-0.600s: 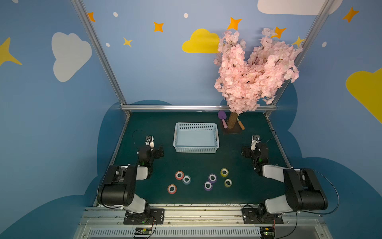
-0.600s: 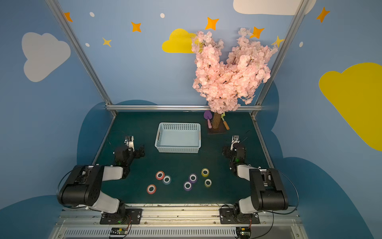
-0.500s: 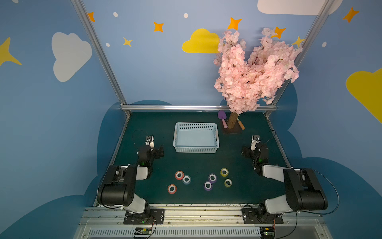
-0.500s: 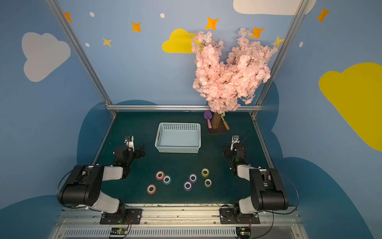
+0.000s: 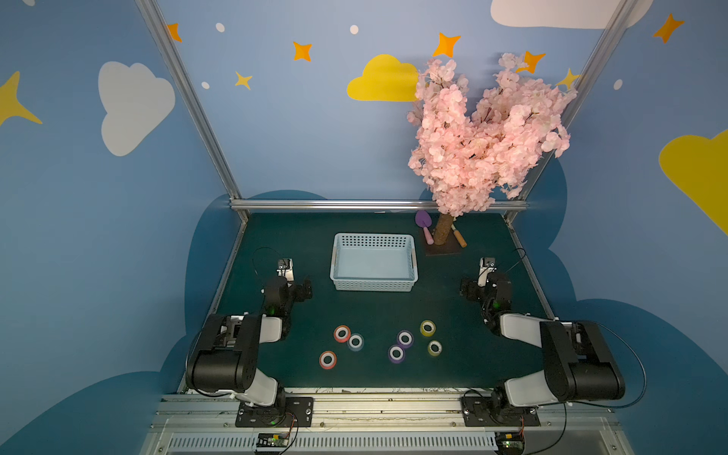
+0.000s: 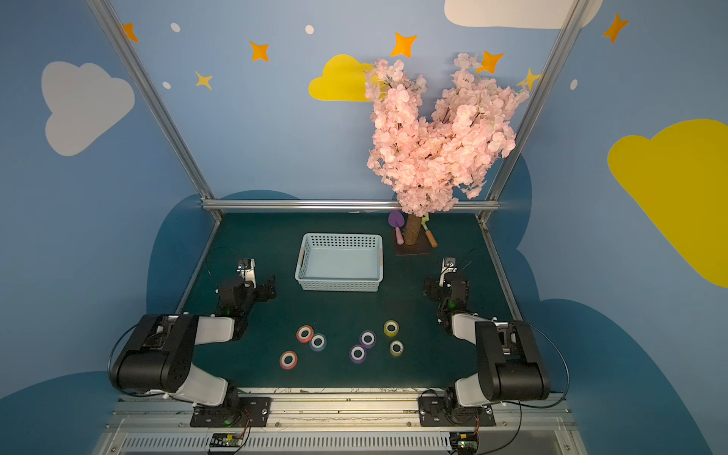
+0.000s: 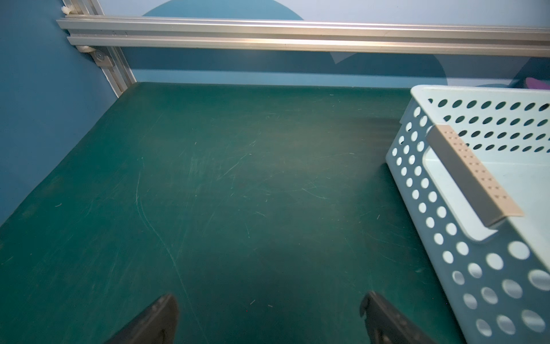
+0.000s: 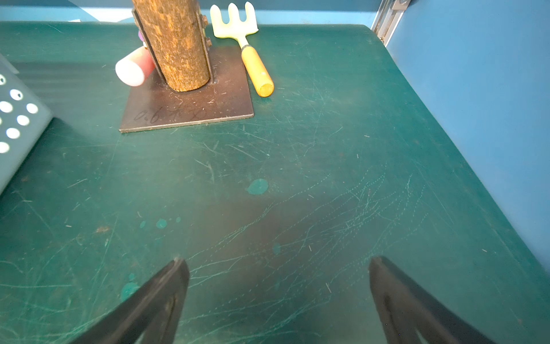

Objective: Put the transparent tape into the storage box
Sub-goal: Pick up the tape at the center of the board.

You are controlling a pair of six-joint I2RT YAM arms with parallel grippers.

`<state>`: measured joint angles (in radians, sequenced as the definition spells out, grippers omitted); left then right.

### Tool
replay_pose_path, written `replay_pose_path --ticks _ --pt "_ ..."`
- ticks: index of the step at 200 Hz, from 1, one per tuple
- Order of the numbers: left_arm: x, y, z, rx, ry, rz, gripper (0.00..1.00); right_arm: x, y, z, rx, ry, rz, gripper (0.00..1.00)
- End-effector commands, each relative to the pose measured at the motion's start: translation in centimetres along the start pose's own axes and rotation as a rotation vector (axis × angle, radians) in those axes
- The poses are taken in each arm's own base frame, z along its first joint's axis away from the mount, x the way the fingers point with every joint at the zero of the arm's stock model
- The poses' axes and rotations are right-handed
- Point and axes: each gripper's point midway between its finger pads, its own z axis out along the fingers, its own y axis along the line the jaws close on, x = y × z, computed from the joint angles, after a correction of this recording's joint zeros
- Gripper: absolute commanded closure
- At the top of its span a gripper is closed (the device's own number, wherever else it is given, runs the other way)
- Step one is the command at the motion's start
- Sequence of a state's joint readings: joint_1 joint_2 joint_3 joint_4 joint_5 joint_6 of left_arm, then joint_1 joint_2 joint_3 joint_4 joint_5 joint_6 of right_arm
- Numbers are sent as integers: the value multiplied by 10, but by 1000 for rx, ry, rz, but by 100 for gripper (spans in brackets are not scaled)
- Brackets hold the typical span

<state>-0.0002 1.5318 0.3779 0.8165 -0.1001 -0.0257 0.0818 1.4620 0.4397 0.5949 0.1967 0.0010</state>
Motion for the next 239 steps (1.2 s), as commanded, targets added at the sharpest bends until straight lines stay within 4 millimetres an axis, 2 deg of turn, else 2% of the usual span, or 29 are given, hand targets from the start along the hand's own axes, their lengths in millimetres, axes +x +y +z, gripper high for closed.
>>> replay_pose_path --ticks 1,160,173,193,202,206,215,239 --pt "-8 -1 3 9 -19 7 0 -12 1 3 -6 -34 5 2" --pt "-7 -2 3 12 -18 9 0 -11 1 2 -12 -33 4 2" --pt "-12 -3 2 20 -32 17 0 -16 -1 2 2 -41 26 2" --pt "-21 -7 0 40 -1 28 0 -34 -3 0 12 -33 32 2" --pt "-29 -5 0 24 43 18 0 -38 -5 -1 21 17 50 2" --pt "-32 -4 -1 16 64 9 0 -34 -5 -3 26 63 53 2" --pt "-36 1 -5 -13 118 -24 0 -45 -3 -7 10 122 22 2" --pt "-51 3 -18 -38 160 -130 0 -42 2 -21 -25 311 23 2"
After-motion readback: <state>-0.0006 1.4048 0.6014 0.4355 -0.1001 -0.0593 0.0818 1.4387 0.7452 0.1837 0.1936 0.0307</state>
